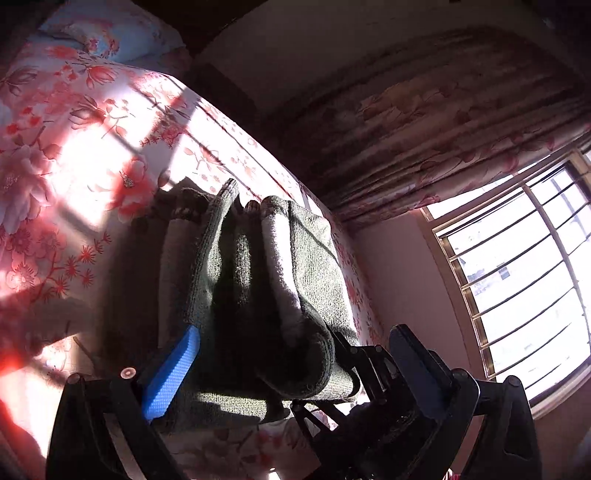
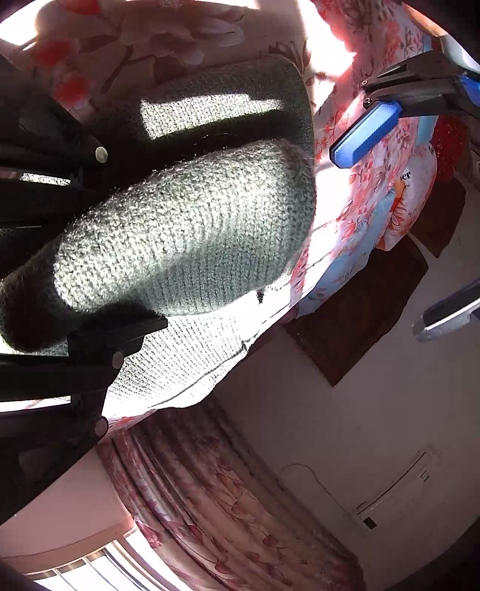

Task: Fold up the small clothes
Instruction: 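Grasp the sweater edge with both grippers and fold it over in half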

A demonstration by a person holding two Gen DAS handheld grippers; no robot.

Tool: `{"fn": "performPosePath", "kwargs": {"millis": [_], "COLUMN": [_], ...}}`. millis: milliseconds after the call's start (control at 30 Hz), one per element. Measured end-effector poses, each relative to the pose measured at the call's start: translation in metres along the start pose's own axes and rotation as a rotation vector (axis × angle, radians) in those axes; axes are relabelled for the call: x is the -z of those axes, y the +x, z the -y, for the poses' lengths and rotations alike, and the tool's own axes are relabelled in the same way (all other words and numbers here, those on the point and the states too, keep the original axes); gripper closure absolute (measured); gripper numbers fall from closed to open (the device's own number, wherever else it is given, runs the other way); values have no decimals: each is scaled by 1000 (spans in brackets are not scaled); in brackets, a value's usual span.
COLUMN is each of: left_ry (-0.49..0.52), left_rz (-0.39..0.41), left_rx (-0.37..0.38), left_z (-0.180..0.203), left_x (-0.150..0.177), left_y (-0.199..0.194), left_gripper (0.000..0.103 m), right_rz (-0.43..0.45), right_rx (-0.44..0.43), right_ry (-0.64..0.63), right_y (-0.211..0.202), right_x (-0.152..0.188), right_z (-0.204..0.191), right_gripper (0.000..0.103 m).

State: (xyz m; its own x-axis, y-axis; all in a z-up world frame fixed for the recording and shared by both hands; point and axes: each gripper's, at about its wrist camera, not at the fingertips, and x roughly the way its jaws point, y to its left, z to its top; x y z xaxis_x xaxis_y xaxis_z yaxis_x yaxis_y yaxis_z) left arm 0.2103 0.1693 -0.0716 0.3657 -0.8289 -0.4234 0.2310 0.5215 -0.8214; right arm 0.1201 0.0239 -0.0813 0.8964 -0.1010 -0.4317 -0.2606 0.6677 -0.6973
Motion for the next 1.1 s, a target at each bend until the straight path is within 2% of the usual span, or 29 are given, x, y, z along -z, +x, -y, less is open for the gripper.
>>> {"fn": "performPosePath", "kwargs": {"millis": [100, 233, 333, 367, 467, 500, 567, 600, 633, 667, 700, 733, 833, 933, 1100], "left_ry": [11, 65, 68, 62, 30, 36, 108, 135, 135, 136, 153, 171, 174, 183, 232], "left_rz": [-63, -171, -241, -255, -257, -250, -247, -262, -274, -272, -265, -258, -247, -234, -166], "left_rx": [49, -29, -115, -143, -66, -68, -149, -205, -224, -229, -244, -257, -251, -249, -276], "left_z": [12, 29, 30, 29, 31, 34, 43, 44, 41, 38, 37, 37, 36, 38, 59], "left_x": [-7, -21, -30, -31, -34, -35, -33, -33, -33, -33, -33, -32, -30, -30, -27], "left_y": [18, 59, 94, 102, 113, 115, 120, 124, 126, 125, 123, 120, 116, 115, 107], "left_gripper": [0, 0, 0, 0, 0, 0, 0, 74, 75, 79, 92, 94, 99, 103, 103], "right_rz": [40, 78, 89, 90, 81, 80, 82, 65, 50, 46, 47, 48, 41, 16, -22], "right_rx": [27, 33, 29, 27, 17, 14, 1, -17, -39, -46, -33, -22, -35, -104, -96], "right_ry": [18, 70, 90, 95, 80, 75, 61, 43, 28, 24, 31, 50, 161, 249, 260], "right_y": [-6, -17, -22, -19, -17, -17, -16, -16, -16, -19, -25, -29, -50, -59, -47], "right_x": [3, 9, 10, 9, 10, 10, 11, 11, 12, 16, 22, 33, 65, 91, 93], "right_z": [8, 18, 23, 24, 23, 22, 23, 22, 21, 23, 27, 30, 52, 63, 55], "right_gripper": [77, 77, 77, 77, 77, 77, 73, 69, 62, 62, 62, 60, 36, 34, 36]}}
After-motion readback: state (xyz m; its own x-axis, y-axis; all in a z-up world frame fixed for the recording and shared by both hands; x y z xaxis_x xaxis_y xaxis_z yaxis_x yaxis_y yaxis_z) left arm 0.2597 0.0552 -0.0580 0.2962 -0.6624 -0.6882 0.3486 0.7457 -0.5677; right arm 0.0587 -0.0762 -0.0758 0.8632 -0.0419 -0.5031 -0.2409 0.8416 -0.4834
